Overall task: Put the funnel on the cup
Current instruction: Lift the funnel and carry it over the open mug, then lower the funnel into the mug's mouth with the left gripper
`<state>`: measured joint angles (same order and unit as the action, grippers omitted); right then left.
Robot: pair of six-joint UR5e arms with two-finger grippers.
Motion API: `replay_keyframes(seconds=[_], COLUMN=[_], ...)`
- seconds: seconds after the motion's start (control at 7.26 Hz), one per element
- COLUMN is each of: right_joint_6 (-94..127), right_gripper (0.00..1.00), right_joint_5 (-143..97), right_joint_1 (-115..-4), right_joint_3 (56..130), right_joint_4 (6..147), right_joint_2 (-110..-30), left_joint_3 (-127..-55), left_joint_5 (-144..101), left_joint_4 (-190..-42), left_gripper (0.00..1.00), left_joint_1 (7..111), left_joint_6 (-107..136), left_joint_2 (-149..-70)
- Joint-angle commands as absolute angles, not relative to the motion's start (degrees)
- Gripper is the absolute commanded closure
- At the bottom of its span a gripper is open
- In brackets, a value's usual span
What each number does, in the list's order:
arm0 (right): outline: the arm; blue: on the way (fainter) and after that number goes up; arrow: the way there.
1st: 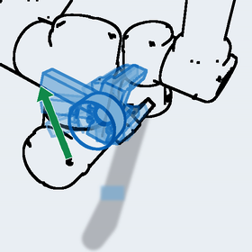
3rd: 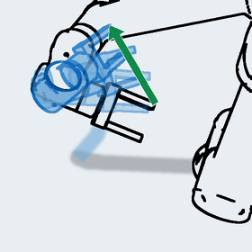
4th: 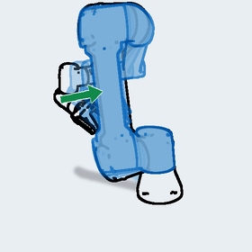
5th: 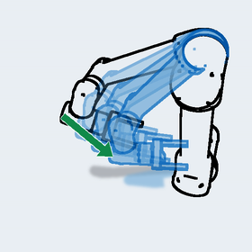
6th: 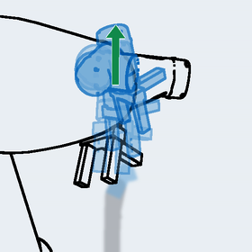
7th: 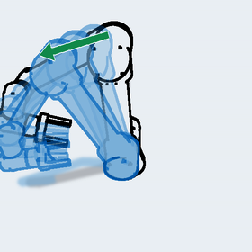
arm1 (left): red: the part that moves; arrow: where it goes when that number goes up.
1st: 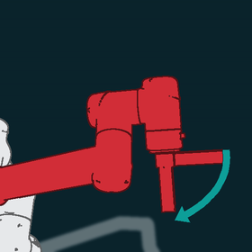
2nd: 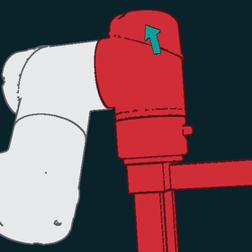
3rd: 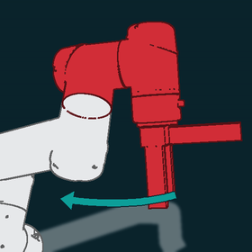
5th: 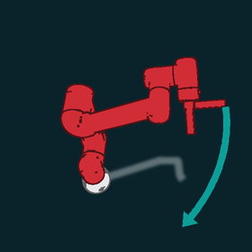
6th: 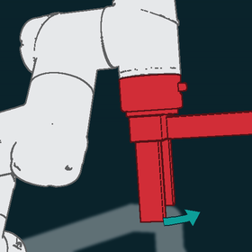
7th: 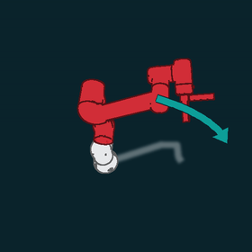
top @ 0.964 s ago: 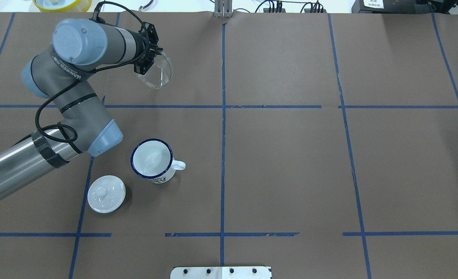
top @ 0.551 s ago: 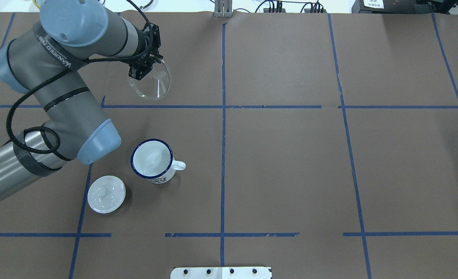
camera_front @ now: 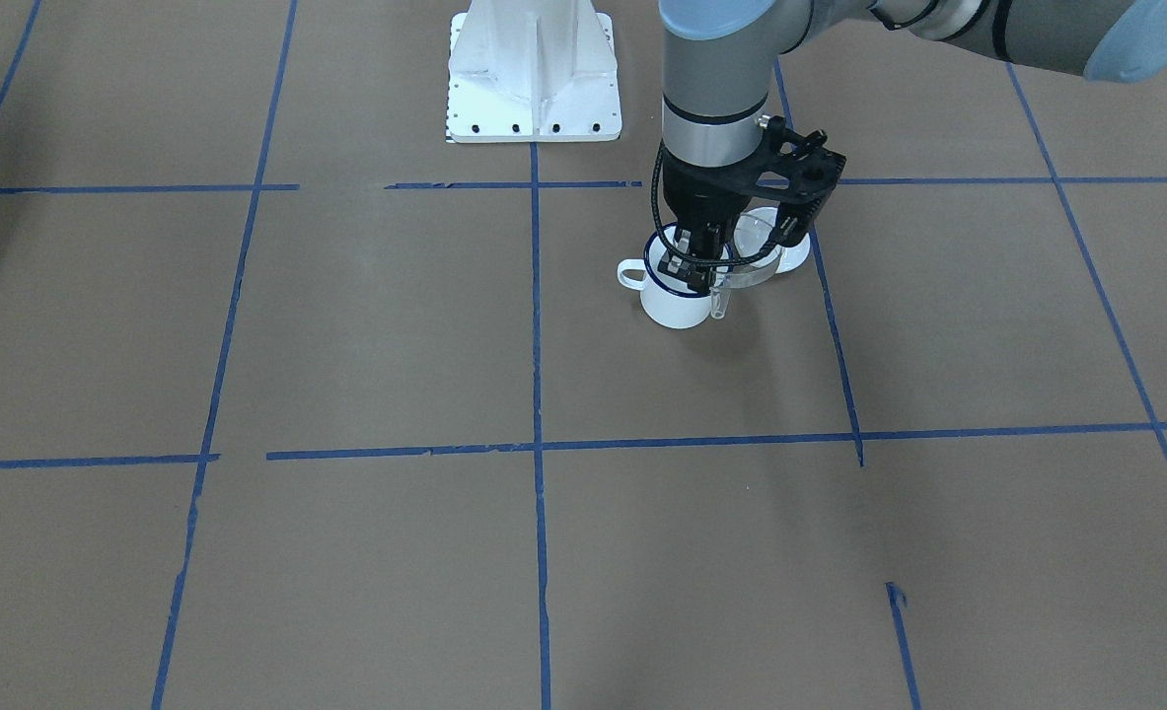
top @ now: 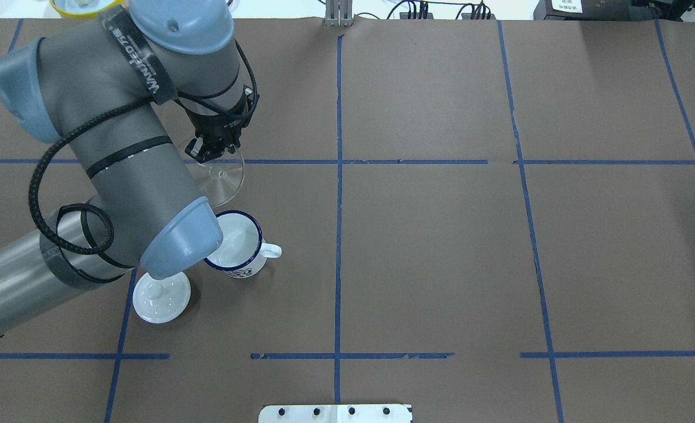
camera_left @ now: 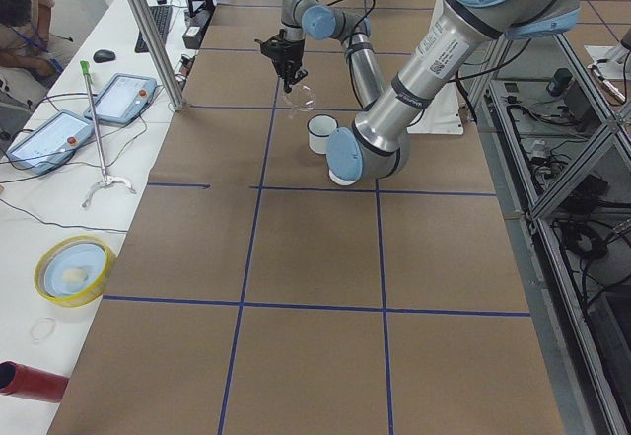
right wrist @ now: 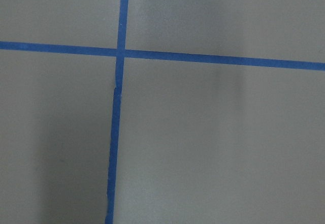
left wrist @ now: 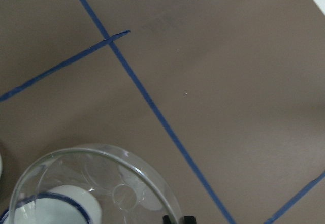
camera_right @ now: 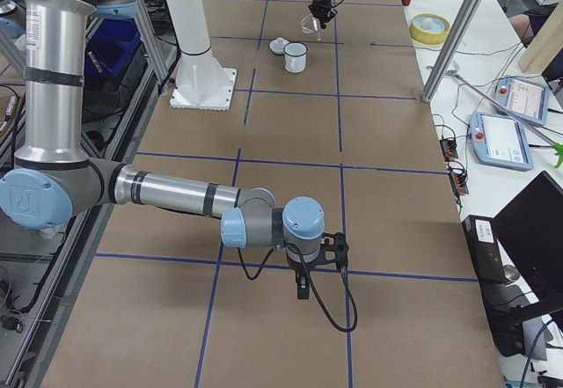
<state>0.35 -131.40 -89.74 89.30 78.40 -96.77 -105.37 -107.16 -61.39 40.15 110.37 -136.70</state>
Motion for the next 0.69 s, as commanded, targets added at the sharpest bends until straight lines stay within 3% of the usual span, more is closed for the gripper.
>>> replay_keyframes(seconds=[0.0,0.55], right_joint_6=[0.4,0.4], right_gripper=[0.00,0.00], right_joint_5=[-131.4,-131.4], right_joint_1=[-89.7,-89.7], right_joint_3=[89.3,89.3], right_joint_4=[78.4,78.4], right_joint_2=[-96.8,-96.8], left_joint_3=[-105.8,-106.0], left_joint_5=[-108.1,-109.3], left_joint_4=[-57.8,-58.7], left_gripper=[1.00,1.00], left_joint_1=[35.3,34.0], left_joint_6=[106.3,103.1], left_joint_2=[-136.6,-135.2])
